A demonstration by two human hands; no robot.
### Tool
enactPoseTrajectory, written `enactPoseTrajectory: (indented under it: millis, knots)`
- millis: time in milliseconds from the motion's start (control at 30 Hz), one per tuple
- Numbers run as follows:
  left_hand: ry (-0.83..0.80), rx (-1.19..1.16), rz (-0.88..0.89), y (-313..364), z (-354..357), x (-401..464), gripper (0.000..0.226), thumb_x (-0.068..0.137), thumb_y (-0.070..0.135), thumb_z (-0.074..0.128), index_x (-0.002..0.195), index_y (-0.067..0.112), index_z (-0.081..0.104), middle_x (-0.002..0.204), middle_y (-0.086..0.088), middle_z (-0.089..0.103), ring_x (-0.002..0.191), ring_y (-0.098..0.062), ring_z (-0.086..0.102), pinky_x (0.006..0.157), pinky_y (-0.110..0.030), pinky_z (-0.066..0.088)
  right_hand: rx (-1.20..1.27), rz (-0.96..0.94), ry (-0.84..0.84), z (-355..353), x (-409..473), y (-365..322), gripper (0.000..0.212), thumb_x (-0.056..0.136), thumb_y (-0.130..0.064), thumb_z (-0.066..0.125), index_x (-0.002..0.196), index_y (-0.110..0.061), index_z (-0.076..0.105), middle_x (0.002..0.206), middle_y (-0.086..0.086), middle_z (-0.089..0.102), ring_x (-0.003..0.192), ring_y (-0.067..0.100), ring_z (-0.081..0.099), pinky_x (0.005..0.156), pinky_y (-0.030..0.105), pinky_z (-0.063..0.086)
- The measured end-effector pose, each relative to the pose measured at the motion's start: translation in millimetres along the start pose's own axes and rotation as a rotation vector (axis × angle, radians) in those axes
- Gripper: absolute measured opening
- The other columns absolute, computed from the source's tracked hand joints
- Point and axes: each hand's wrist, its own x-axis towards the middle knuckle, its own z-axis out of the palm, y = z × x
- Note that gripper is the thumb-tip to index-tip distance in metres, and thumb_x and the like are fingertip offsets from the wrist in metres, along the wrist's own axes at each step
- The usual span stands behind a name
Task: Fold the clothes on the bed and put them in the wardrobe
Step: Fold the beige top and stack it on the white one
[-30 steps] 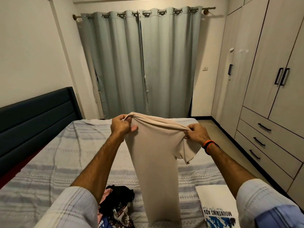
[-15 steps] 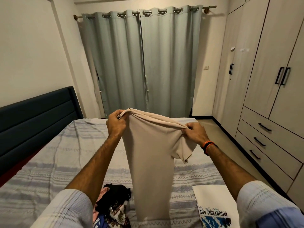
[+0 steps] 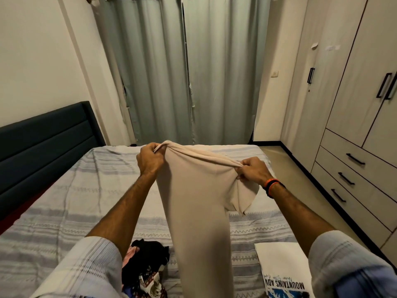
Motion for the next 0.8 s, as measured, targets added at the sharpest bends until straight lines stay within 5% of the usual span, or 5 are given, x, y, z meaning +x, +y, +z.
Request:
enactPoseTrajectory:
  millis: [133,300,533,800]
  knots:
    - [-0.094,0.033,-0.063,-18.2,31.2,28.8,0.029,0.092,0.041,0.065,0.095,0.014,0.074,0.093,-0.006,0.069,0.091,-0.027,0.061,0.084,-0.037,0.052,-0.101,0.061,-0.063,19.8,42.7,10.3,0.009,0.079,-0.014,0.069,0.072,-0.017,0.073,0.079,0.008,0.073,0.085,0.027,0.065,0.066,0.027,0.047]
    - [-0.073,-0.056,0.022,-1.7,46.6,76.9,0.021,0.092,0.034,0.066,0.095,0.015,0.073,0.090,-0.004,0.069,0.084,-0.020,0.061,0.072,-0.028,0.043,-0.040,-0.003,0.146,16.4,99.3,-3.7,0.021,0.085,-0.016,0.066,0.065,-0.021,0.064,0.077,0.006,0.067,0.080,0.025,0.058,0.067,0.027,0.037]
    - [0.014,-0.202,0.293,30.5,28.4,81.8,0.014,0.095,0.020,0.063,0.102,0.013,0.072,0.089,0.005,0.067,0.074,0.000,0.058,0.061,-0.002,0.043,0.170,-0.187,0.354,-5.1,116.0,-35.4,0.013,0.093,-0.016,0.062,0.096,-0.013,0.074,0.087,-0.004,0.067,0.076,0.008,0.058,0.065,0.021,0.043]
    - [-0.079,-0.159,0.309,-26.1,7.1,-17.0,0.012,0.092,0.016,0.066,0.100,0.011,0.073,0.094,-0.003,0.072,0.086,-0.016,0.065,0.074,-0.021,0.051,0.045,-0.141,0.168,2.6,37.5,22.5,0.015,0.094,-0.016,0.060,0.096,-0.010,0.074,0.094,0.005,0.071,0.088,0.021,0.062,0.074,0.027,0.045]
